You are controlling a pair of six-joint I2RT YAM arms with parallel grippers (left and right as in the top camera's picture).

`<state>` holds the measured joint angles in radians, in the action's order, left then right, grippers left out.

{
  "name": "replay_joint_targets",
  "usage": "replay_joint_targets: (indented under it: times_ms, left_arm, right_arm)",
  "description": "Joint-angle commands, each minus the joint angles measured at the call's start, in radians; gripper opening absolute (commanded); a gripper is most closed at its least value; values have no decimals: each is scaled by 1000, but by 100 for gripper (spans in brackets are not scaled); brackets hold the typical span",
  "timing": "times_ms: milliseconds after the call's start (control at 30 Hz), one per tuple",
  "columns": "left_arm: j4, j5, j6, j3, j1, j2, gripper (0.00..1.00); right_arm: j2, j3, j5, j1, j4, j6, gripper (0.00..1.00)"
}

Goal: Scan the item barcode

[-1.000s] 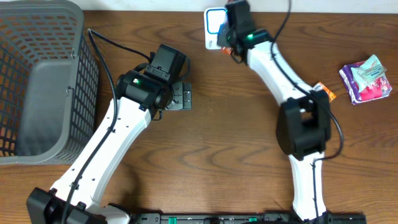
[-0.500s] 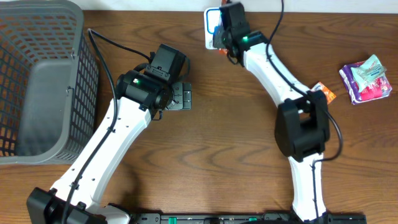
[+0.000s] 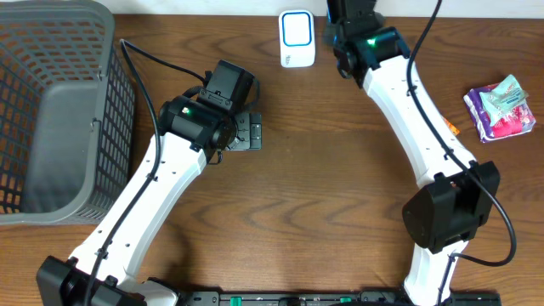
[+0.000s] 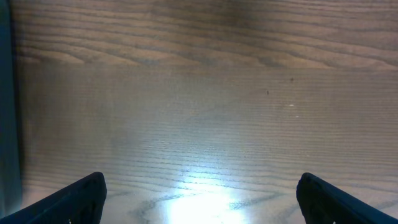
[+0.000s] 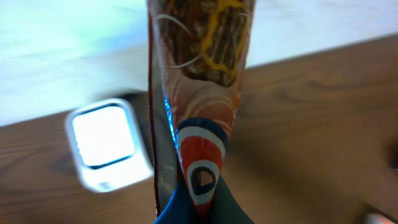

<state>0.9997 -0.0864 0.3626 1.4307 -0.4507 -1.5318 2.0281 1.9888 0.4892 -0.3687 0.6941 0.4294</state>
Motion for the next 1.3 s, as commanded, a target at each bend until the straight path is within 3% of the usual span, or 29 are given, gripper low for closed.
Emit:
replay_joint_targets:
  times_ms: [0,533,733,1267]
  left_arm:
    - [6,-19,5,-2,0,0,98]
    - [6,-19,5,-2,0,0,98]
    - [6,-19,5,-2,0,0,98]
    - [6,-19,5,-2,0,0,98]
  right_arm:
    - [-13,12,103,34,47,31,1]
    - [37,10,99,42,118,31,1]
    - [146,10,-39,43,99,30,1]
    - [201,10,-48,52,66,31,1]
